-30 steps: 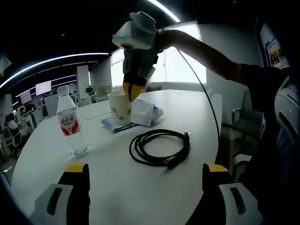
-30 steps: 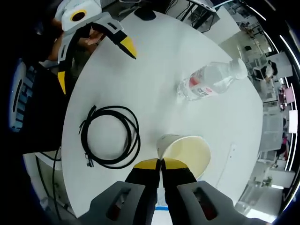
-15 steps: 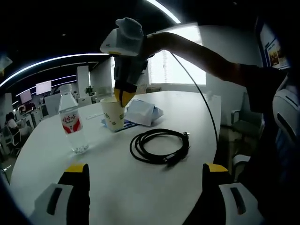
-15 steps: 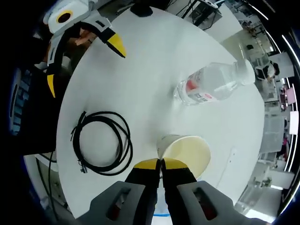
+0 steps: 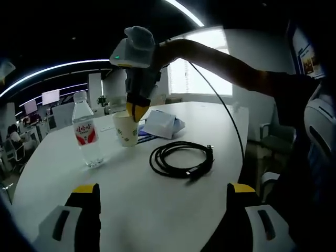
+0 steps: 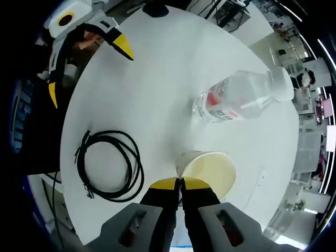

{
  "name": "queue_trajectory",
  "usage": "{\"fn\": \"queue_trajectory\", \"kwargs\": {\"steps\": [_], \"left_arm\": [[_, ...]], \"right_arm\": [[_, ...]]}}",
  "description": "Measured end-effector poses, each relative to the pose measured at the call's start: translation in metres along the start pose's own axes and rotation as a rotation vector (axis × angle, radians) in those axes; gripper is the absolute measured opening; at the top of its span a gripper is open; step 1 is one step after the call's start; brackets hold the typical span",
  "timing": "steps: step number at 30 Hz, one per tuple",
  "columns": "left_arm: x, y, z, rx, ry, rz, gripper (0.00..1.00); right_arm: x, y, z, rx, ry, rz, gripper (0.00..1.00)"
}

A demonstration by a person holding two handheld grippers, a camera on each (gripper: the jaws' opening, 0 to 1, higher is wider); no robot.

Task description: Arrange the tabletop items into an orderly group along one side of the table until the central work area is clear of visible clutter.

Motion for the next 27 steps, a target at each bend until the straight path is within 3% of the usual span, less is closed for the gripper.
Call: {"fn": "queue_trajectory", "kwargs": {"steps": [27], "left_arm": [[-0.006, 0.003, -0.006, -0.007, 0.001, 0.01, 1.0]], "right_arm": [[0.015, 0.007, 0.012, 0.0, 0.004, -0.008, 0.0]]}}
Point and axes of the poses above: the point that each gripper's makers call its tool centre point, and the gripper's own axes: z roughly forward along the fingers, y roughly to its right, x roughly out of its top, the point moved 8 cm from there along -z, roughly backward along the fingers, and after that the axes turned 9 degrees about -y, right-handed, at the moved point
